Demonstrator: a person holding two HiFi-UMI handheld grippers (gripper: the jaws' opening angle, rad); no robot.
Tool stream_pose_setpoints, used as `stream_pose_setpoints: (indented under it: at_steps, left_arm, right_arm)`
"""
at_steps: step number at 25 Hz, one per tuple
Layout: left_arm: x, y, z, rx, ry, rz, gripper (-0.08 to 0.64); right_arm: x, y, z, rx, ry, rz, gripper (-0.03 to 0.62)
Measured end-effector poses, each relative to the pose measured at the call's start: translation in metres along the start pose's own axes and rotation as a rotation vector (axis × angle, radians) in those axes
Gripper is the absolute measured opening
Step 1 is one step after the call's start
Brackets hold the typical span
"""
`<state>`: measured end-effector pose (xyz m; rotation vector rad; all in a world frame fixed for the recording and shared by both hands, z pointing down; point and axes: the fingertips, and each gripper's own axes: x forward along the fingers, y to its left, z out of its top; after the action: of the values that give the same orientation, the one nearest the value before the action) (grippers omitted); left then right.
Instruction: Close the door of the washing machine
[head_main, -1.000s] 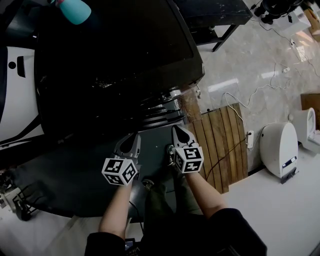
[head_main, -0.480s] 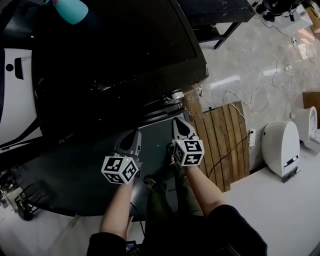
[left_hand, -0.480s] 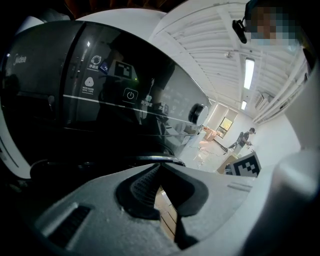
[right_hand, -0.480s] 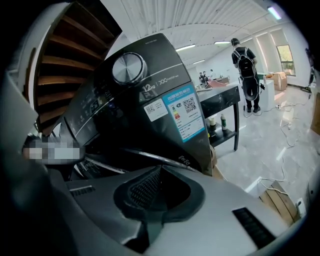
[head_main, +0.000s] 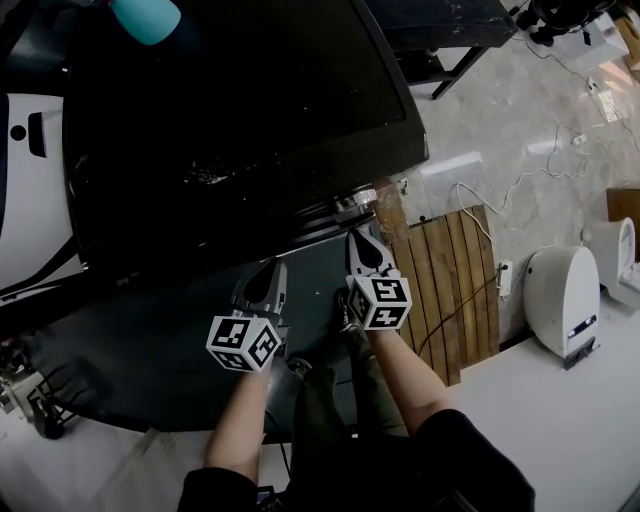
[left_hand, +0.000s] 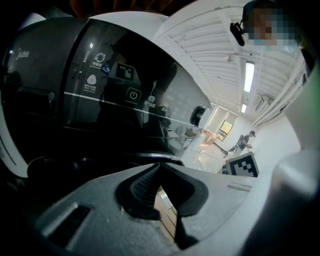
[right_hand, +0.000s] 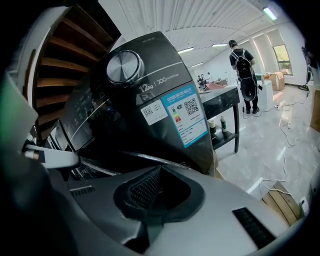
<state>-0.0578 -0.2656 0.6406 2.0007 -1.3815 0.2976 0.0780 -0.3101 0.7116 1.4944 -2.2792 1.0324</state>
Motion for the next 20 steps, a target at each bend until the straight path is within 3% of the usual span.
stream_pose_setpoints:
  at_steps: [9,20]
  left_arm:
    - [-0.012,0.023,0.002,0.057,-0.04,0.095,0.012]
    - [-0.01,0.028,0.003,0.05,-0.057,0.095,0.011]
  right_arm:
    - [0.005,-0.003,0.0,0.0,0.004,-0.001,0.002]
    - [0.009,-0.002,0.002,0.012,-0.004,-0.001,0.003]
